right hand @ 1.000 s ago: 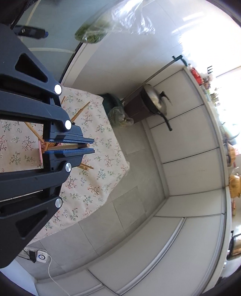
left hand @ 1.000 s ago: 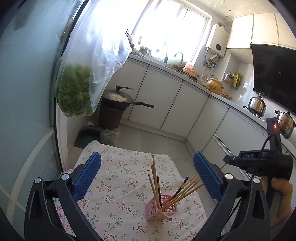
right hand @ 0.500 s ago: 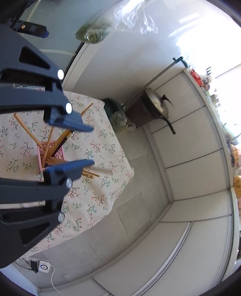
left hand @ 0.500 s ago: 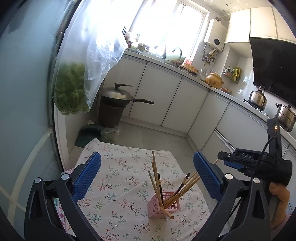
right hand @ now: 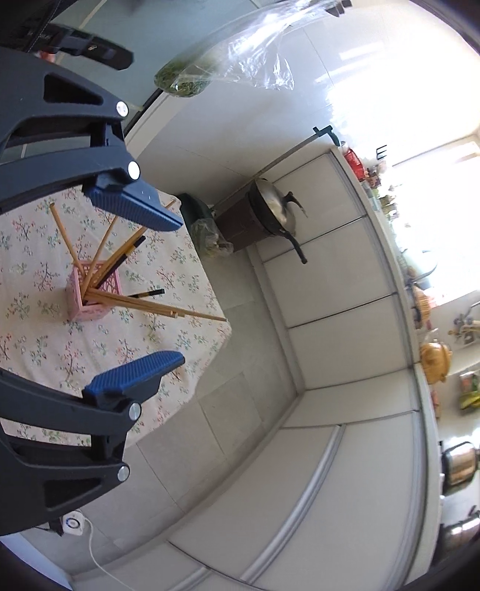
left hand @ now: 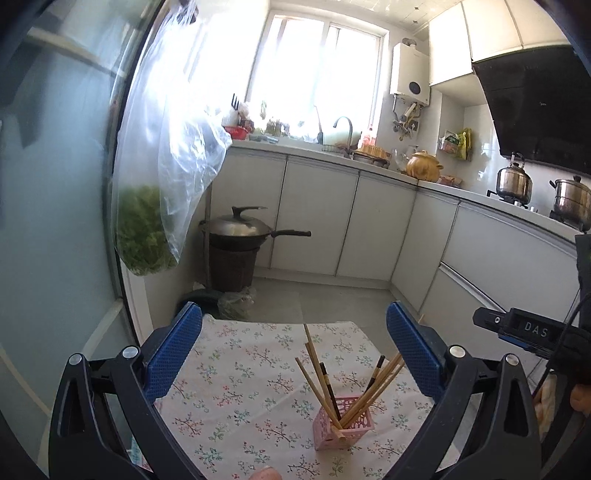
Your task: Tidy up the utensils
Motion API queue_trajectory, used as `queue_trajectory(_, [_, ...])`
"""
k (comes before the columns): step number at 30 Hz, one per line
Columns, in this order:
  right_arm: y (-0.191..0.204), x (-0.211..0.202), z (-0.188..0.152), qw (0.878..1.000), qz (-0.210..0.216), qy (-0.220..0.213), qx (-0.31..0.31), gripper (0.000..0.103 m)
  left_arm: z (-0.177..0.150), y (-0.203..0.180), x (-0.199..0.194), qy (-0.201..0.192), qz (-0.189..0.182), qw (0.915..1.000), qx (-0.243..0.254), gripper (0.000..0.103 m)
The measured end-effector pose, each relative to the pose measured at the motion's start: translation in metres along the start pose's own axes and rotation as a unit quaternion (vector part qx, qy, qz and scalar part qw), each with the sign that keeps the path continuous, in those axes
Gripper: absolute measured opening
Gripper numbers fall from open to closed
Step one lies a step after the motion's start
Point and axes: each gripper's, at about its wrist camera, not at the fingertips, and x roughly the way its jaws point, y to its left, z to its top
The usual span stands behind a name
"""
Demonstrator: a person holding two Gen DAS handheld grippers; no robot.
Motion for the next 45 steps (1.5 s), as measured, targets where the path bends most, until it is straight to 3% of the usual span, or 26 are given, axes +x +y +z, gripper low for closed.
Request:
queue_trajectory(4, [-0.002,-0.025,-0.017,0.999,-0.013,-0.047,-0.023,0.088,-0.005,-0.023,-0.015,-0.036,0.024,0.9982,0.041,0.096])
queue_trajectory(7, [-0.009,-0.041,-0.032,0.996,-0.033,-0.079,-0.036,0.096,-0.013,-0.041,-0.018,-0.017,0.074,0.9946,0.071,0.096])
queue_trajectory(9, [-0.016,-0.05,-0.04,0.993,-0.052,-0.093,-0.043,0.096,-0.022,-0.051,-0.021,-0.006,0.079,0.9933,0.084,0.096])
queue_trajectory(13, [-0.032,-0.059,-0.063,0.987,-0.118,-0.091,-0.054,0.096,-0.044,-0.066,-0.029,0.002,0.054,0.9938,0.097,0.096])
queue_trajectory(17, [-0.054,-0.064,-0.083,0.984,-0.143,-0.099,-0.034,0.096,-0.06,-0.085,-0.04,-0.01,0.054,0.9916,0.117,0.096])
queue_trajectory(30, [-0.069,-0.075,-0.093,0.983,-0.149,-0.101,-0.045,0.096,-0.069,-0.112,-0.037,-0.003,0.038,0.9934,0.108,0.096])
queue_trajectory(45, [-0.074,-0.073,-0.095,0.983,-0.149,-0.101,-0.036,0.096,-0.074,-0.113,-0.029,0.011,0.036,0.9934,0.108,0.096])
